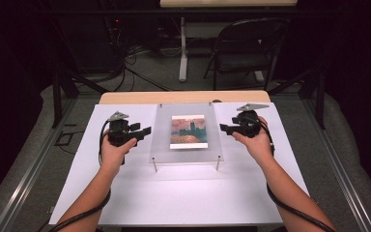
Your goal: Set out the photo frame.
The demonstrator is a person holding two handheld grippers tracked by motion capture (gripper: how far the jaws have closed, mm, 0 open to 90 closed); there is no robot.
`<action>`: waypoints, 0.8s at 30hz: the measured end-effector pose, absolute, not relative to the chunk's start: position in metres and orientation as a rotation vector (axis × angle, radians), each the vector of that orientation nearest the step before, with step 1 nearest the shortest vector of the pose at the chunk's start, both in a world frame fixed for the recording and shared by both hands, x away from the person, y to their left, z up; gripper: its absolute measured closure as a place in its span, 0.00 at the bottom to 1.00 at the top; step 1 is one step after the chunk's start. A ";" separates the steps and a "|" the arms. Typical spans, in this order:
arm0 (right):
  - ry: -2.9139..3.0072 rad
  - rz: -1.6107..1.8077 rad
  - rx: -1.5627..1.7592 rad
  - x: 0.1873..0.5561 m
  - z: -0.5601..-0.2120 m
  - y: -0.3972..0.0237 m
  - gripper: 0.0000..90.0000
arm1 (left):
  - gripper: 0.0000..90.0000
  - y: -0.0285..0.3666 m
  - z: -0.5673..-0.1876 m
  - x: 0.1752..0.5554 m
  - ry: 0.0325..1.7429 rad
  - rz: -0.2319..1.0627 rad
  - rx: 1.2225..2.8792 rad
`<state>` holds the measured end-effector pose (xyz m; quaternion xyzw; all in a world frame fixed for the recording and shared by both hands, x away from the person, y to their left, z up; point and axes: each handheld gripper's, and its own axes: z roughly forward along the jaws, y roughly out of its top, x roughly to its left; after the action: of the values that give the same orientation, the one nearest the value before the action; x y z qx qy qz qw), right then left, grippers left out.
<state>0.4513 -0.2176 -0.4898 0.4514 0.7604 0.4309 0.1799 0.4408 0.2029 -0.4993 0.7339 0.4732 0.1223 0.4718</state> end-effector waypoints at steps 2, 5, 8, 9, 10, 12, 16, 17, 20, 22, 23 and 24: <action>2.149 1.227 1.299 0.467 -0.493 -0.212 0.39 | 0.45 0.198 -0.503 0.456 1.178 0.299 1.789; 2.144 1.260 1.363 0.485 -0.501 -0.206 0.39 | 0.45 0.191 -0.511 0.475 1.216 0.281 1.777; 2.120 1.258 1.397 0.495 -0.509 -0.202 0.39 | 0.45 0.184 -0.519 0.489 1.265 0.263 1.766; 2.116 1.262 1.414 0.498 -0.512 -0.200 0.39 | 0.45 0.182 -0.521 0.492 1.280 0.257 1.768; 2.113 1.264 1.439 0.501 -0.514 -0.199 0.39 | 0.45 0.180 -0.524 0.494 1.293 0.258 1.765; 2.117 1.270 1.476 0.505 -0.521 -0.198 0.39 | 0.45 0.176 -0.528 0.499 1.307 0.253 1.772; 2.135 1.265 1.525 0.511 -0.531 -0.193 0.39 | 0.44 0.170 -0.535 0.507 1.338 0.223 1.773; 2.142 1.266 1.534 0.513 -0.533 -0.192 0.39 | 0.44 0.168 -0.537 0.508 1.349 0.225 1.768; 2.149 1.259 1.558 0.516 -0.537 -0.189 0.39 | 0.44 0.163 -0.541 0.511 1.363 0.201 1.776; 2.159 1.262 1.567 0.518 -0.539 -0.187 0.39 | 0.43 0.159 -0.544 0.512 1.369 0.196 1.791; 2.157 1.261 1.584 0.518 -0.539 -0.186 0.39 | 0.42 0.158 -0.544 0.512 1.375 0.199 1.800; 2.161 1.261 1.588 0.519 -0.539 -0.185 0.39 | 0.41 0.157 -0.546 0.513 1.380 0.198 1.796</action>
<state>0.5192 -0.1848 -0.5391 0.5337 0.7263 0.4240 0.0890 0.5126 0.1572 -0.5458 0.7167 0.5507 0.0791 0.4204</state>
